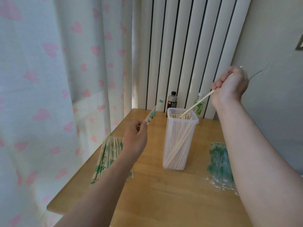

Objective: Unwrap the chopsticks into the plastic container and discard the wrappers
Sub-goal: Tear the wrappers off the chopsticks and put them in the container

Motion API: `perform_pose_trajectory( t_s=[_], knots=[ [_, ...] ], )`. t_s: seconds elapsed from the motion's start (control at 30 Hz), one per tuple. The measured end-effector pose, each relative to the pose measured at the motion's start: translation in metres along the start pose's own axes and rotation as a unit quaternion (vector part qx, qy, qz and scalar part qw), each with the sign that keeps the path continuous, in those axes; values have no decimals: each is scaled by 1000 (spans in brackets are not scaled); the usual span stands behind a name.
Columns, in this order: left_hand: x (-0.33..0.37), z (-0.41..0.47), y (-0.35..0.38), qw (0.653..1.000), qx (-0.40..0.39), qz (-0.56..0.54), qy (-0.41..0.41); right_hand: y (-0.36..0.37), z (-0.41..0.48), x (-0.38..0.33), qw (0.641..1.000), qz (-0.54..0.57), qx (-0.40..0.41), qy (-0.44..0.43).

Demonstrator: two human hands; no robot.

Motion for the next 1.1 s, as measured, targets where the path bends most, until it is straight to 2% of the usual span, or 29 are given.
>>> perform_pose_trajectory(
  t_s=[0.13,0.23,0.33,0.47,0.73,0.8,0.93,1.0,1.1],
  knots=[
    [-3,-2,5,1000,-1,0,-2,-12,-18,41,990,-122,-77,8],
    [-6,-3,9,1000,-14,9,-7,-25,-31,64,962,-234,-129,60],
    [-9,-4,11,1000,-29,7,-9,-22,-34,62,934,-295,-178,100],
    [-7,-3,14,999,-35,-6,-11,-15,-32,46,877,-424,-225,23],
    [15,-14,30,998,-49,-26,23,-34,-44,45,800,-500,-332,23],
    [21,-17,34,997,-55,-29,34,-39,-47,38,804,-497,-327,-13],
    [38,-27,43,995,-68,-31,59,-58,-45,17,859,-433,-264,-73],
    [47,-34,53,993,-79,-31,78,-72,-46,11,873,-411,-259,-40],
    [60,-46,74,990,-96,-41,92,-93,-52,6,873,-394,-284,48]
  ],
)
Point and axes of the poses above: each hand's wrist, its own z-axis towards the middle knuckle, its own y-axis out of the palm, x = y × z, the point moved 5 cm from there along z, towards the middle knuckle, and after that the axes turned 13 degrees about z, right-handed, at the moved point
